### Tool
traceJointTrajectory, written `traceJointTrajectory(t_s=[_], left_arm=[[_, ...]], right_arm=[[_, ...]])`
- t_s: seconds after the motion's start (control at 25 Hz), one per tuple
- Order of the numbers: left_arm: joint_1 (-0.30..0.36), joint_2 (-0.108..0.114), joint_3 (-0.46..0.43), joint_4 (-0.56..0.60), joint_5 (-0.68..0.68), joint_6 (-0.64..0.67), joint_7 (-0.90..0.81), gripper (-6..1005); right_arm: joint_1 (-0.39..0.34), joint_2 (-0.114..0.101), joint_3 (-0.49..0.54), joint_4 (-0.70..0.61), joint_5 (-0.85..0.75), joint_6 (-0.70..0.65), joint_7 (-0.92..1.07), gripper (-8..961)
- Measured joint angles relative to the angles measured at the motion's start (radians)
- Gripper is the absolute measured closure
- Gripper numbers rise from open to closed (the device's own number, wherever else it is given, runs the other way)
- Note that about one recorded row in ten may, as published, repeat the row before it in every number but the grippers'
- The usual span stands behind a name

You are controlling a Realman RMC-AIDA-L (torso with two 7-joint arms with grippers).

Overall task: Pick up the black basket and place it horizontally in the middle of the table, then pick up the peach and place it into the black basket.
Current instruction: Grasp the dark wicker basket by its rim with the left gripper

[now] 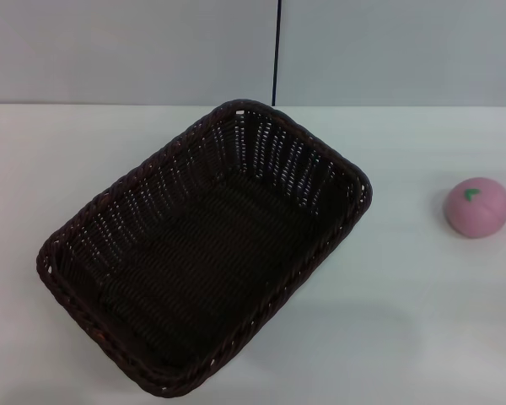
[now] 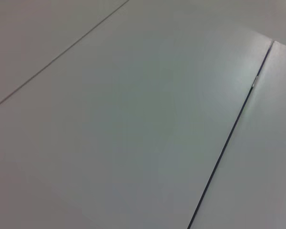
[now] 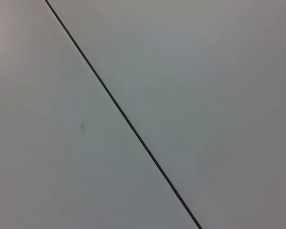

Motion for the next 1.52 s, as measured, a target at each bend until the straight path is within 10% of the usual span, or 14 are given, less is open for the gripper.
traceJointTrajectory(t_s=[0.8,0.92,1.2,1.52], left_arm=[[0.008,0.024,0.13,0.203,0.004,-0.03,-0.297,392],[-0.001,0.052,0.187,0.29,0.047,-0.04,-0.412,392],[-0.124,0.203,0.377,0.518,0.339,-0.03,-0.766,393],[-0.246,0.216,0.376,0.811,0.804,-0.087,-0.944,393]], right_arm=[[-0.006,0.001,-0.001,0.002,0.0,0.004,-0.003,461],[-0.005,0.001,-0.002,0.002,0.0,0.007,-0.004,461],[-0.001,0.0,-0.003,0.002,0.0,0.008,-0.004,461],[-0.004,0.0,-0.004,0.002,-0.004,0.008,-0.004,461]])
